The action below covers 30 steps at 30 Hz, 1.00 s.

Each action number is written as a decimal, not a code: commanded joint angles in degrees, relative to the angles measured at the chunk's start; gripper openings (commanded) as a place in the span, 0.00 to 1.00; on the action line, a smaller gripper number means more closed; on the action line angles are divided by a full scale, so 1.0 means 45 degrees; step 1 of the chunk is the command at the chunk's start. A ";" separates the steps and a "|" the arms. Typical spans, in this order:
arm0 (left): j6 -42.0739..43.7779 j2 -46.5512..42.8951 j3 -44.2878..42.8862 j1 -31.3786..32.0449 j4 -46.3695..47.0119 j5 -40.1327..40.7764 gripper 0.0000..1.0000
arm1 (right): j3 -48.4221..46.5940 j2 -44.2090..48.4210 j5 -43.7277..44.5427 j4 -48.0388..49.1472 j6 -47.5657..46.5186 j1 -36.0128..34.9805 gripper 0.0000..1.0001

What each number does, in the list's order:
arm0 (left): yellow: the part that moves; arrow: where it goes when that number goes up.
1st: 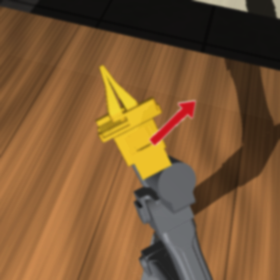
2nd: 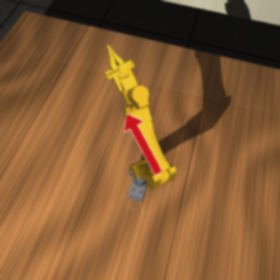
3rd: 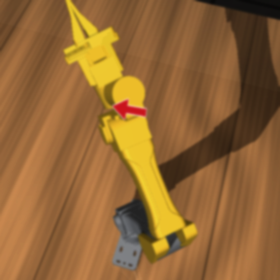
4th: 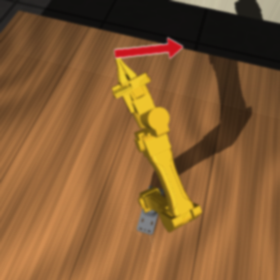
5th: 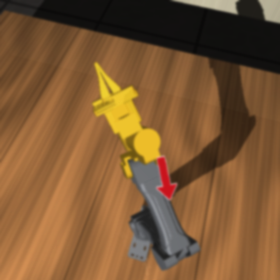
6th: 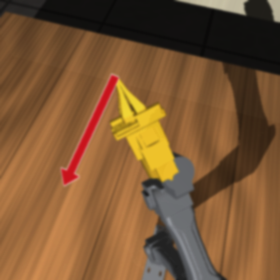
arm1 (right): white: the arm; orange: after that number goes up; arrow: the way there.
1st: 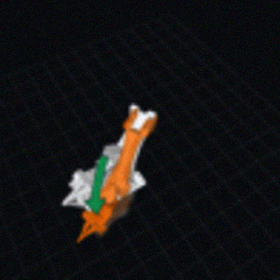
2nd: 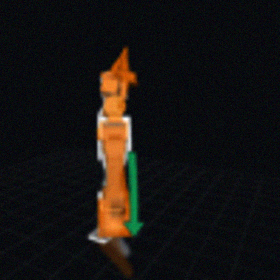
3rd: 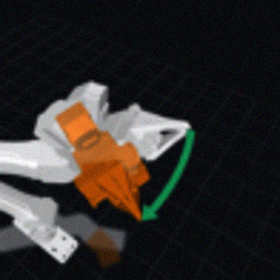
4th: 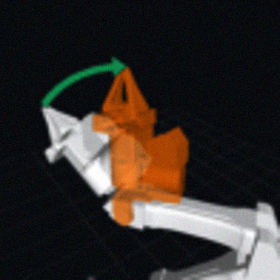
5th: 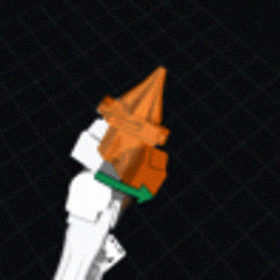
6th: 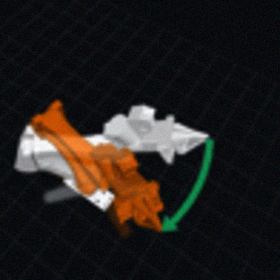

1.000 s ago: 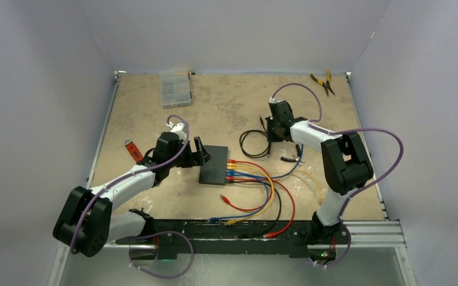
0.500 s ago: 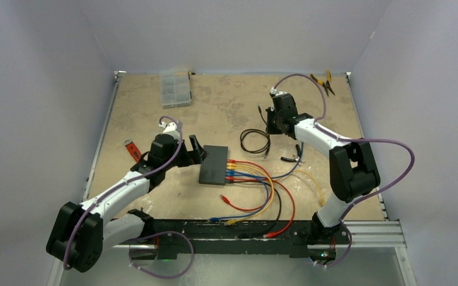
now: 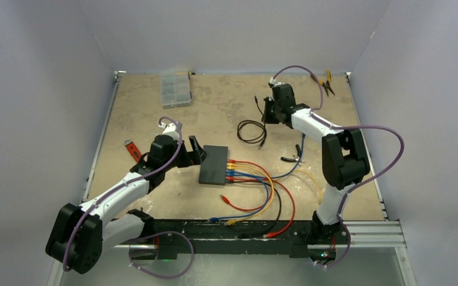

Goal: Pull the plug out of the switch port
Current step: Pick up the connector from the center of the board, then place the connector at the corner of the board.

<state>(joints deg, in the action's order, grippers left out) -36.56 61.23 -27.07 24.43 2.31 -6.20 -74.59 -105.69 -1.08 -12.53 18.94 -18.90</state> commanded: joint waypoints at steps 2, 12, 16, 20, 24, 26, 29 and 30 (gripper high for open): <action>-0.0216 -0.0136 0.0190 -0.0057 0.0690 -0.0461 0.99 | -0.1954 -0.0863 -0.0198 0.0341 0.0147 0.0384 0.00; -0.0068 0.0080 0.0198 -0.0057 0.0757 -0.0427 0.99 | -0.5099 -0.2890 -0.0512 -0.0125 0.0049 0.1168 0.00; -0.0023 0.0263 0.0208 -0.0057 0.0818 -0.0425 0.99 | -0.6779 -0.3909 -0.0472 -0.0690 -0.0142 0.1485 0.00; 0.0006 0.0457 0.0169 -0.0057 0.0959 -0.0494 0.99 | -0.8626 -0.5118 -0.0579 -0.1307 -0.0235 0.1873 0.00; 0.0140 0.0598 0.0107 -0.0066 0.0950 -0.0537 0.99 | -1.1191 -0.6829 -0.0662 -0.2486 -0.0302 0.1949 0.00; 0.0180 0.0646 0.0061 -0.0067 0.0941 -0.0585 0.99 | -1.2354 -0.7503 -0.0677 -0.2887 -0.0240 0.1972 0.00; 0.0213 0.0641 0.0034 -0.0058 0.0933 -0.0701 0.99 | -1.3289 -0.8105 -0.0712 -0.3204 -0.0176 0.1972 0.00; 0.0208 0.0630 0.0048 -0.0072 0.0916 -0.0721 0.99 | -1.3284 -0.8121 -0.0726 -0.3175 -0.0140 0.1970 0.00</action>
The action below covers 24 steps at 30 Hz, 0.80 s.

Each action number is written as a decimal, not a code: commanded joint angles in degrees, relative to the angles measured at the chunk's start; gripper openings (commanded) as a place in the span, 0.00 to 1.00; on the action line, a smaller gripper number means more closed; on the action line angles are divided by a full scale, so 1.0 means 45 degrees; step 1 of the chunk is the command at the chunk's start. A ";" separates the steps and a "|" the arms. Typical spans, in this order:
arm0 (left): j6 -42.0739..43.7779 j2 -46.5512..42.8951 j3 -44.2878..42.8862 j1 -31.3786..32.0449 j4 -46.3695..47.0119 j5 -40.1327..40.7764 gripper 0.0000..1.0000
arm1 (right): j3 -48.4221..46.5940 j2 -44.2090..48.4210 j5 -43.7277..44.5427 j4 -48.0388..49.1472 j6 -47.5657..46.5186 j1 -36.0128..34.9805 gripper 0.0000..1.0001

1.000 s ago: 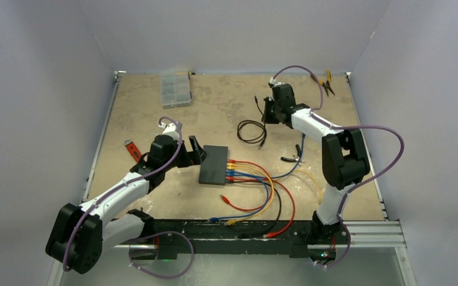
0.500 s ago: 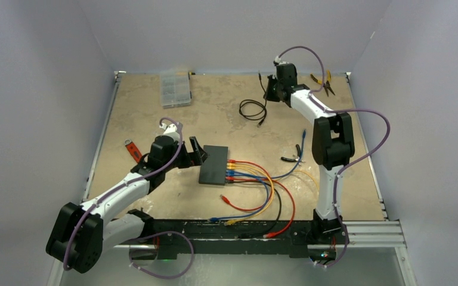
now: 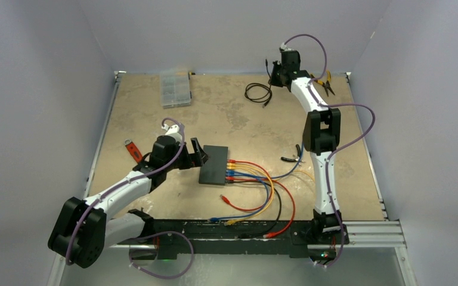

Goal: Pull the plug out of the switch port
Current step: Place the connector at the corner of the board.

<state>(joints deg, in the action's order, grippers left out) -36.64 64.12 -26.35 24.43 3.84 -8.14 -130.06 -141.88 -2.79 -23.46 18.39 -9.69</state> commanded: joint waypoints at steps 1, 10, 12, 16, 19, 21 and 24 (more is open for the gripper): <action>0.0232 -0.0037 -0.0103 -0.0071 0.0548 -0.0284 0.99 | -0.0826 -0.0058 -0.0373 -0.0682 0.0008 -0.0073 0.03; 0.0045 -0.0072 0.0067 -0.0068 0.0924 -0.0606 0.99 | 0.0320 0.1123 -0.0295 -0.0479 -0.0167 -0.0083 0.57; 0.0056 -0.0044 0.0074 -0.0064 0.0925 -0.0630 1.00 | 0.0933 0.1659 -0.0373 -0.0215 -0.0217 -0.0074 0.67; 0.0065 -0.0047 0.0064 -0.0065 0.0910 -0.0596 0.99 | 0.2739 0.2934 -0.0523 0.0804 -0.0316 -0.0077 0.80; 0.0071 -0.0049 0.0032 -0.0061 0.0810 -0.0547 0.99 | 0.4200 0.3818 -0.0802 0.1642 -0.0431 -0.0074 0.83; 0.0095 -0.0049 0.0045 -0.0060 0.0733 -0.0478 0.99 | 0.5145 0.4345 -0.1293 0.1982 -0.0420 -0.0101 0.84; 0.0134 -0.0001 -0.0009 -0.0058 0.0479 -0.0306 0.99 | 0.6998 0.5194 -0.2133 0.2635 -0.0395 -0.0220 0.86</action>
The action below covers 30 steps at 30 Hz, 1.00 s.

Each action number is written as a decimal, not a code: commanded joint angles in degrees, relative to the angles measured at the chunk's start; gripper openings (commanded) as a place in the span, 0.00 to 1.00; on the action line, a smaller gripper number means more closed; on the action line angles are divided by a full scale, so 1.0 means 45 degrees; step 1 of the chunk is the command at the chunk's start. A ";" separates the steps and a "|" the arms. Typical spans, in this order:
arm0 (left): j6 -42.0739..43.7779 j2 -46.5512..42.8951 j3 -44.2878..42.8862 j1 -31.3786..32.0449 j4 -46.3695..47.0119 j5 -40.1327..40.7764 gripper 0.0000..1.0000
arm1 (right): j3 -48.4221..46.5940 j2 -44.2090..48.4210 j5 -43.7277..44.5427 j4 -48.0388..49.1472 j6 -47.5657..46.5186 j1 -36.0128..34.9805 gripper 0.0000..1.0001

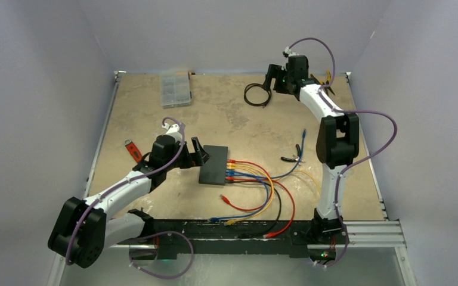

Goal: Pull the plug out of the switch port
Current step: Place the connector at the corner of the board, then move the switch port to the center of the board.

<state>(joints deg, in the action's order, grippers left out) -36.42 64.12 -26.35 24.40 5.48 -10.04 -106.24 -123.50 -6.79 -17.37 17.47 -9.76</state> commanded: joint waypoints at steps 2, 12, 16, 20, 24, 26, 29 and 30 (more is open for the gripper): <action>0.0088 0.0053 -0.0015 -0.0056 -0.0077 0.0279 0.99 | 0.2900 0.1753 -0.1601 0.1848 -0.0140 -0.0407 0.87; -0.0084 0.0814 -0.0091 -0.0071 -0.0584 0.0594 0.97 | 0.6967 0.3450 -0.3067 0.2844 -0.0429 -0.2079 0.88; -0.0279 0.1142 -0.0024 -0.0071 -0.0477 0.0468 0.95 | 0.8832 0.4159 -0.4391 0.3945 -0.0159 -0.2384 0.87; -0.0363 0.1238 0.0100 -0.0071 -0.0300 0.0377 0.94 | 1.0602 0.4816 -0.5762 0.5255 0.0398 -0.2489 0.85; -0.0526 0.1424 0.0255 -0.0071 0.0008 0.0297 0.94 | 1.1884 0.4927 -0.6550 0.6151 0.0756 -0.2754 0.82; -0.0581 0.1557 0.0313 -0.0071 0.0246 0.0125 0.91 | 1.2377 0.4810 -0.6868 0.6598 0.0970 -0.2830 0.76; -0.0636 0.1804 0.0365 -0.0071 0.0608 -0.0128 0.87 | 1.2979 0.4453 -0.7462 0.7315 0.1304 -0.2934 0.68; -0.0641 0.1882 0.0364 -0.0071 0.0667 -0.0190 0.86 | 1.3122 0.4349 -0.7601 0.7509 0.1401 -0.2993 0.67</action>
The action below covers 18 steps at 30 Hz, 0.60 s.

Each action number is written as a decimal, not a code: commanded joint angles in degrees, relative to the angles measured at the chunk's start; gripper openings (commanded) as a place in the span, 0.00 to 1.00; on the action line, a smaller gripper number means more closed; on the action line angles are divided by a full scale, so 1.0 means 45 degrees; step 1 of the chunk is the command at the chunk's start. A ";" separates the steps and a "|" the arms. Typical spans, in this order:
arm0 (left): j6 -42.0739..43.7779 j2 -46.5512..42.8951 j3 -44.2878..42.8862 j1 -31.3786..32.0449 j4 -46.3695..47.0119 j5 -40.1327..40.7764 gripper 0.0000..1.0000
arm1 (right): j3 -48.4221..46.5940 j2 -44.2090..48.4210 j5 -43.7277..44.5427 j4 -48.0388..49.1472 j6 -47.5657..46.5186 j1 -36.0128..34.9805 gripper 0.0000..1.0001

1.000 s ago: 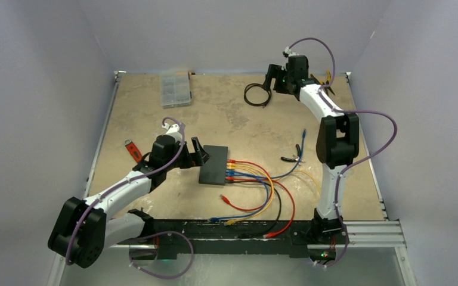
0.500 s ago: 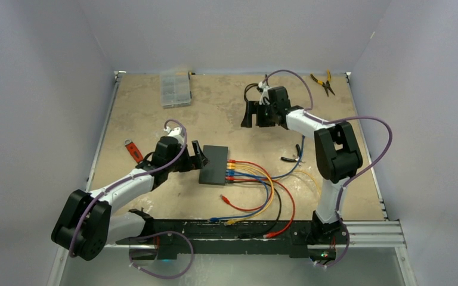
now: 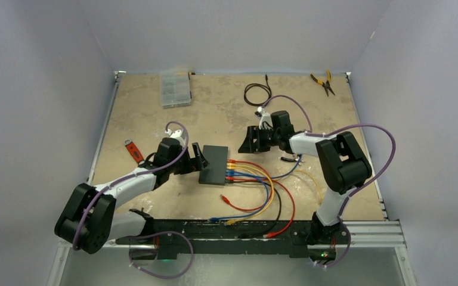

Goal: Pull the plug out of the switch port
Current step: Move the switch port to the center of the board.

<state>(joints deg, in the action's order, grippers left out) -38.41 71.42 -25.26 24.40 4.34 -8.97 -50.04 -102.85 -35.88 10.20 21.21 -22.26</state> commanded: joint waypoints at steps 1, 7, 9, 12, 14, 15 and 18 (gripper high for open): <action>-0.0209 0.0320 0.0094 -0.0071 0.0978 -0.0477 0.86 | 0.0781 -0.0313 -0.1249 0.1550 0.0661 -0.0281 0.67; -0.0248 0.0614 0.0089 -0.0071 0.1267 -0.0630 0.81 | 0.1262 -0.0347 -0.1374 0.1899 0.0957 -0.0722 0.63; -0.0301 0.0731 0.0081 -0.0071 0.1406 -0.0770 0.78 | 0.1400 -0.0358 -0.1348 0.1995 0.1050 -0.0969 0.61; -0.0339 0.0907 0.0026 -0.0071 0.1542 -0.0822 0.76 | 0.1728 -0.0496 -0.1441 0.2443 0.1399 -0.1338 0.56; -0.0313 0.1062 -0.0068 -0.0081 0.1588 -0.0861 0.74 | 0.1988 -0.0585 -0.1617 0.2810 0.1672 -0.1544 0.52; -0.0316 0.1131 -0.0127 -0.0073 0.1601 -0.0875 0.73 | 0.2130 -0.0610 -0.1634 0.2998 0.1824 -0.1653 0.49; -0.0378 0.1250 -0.0185 -0.0071 0.1788 -0.1015 0.71 | 0.2508 -0.0621 -0.1727 0.3465 0.2277 -0.1885 0.42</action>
<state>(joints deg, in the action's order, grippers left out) -39.48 75.75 -25.15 24.38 10.57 -12.03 -41.67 -104.01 -41.78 24.34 28.25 -28.67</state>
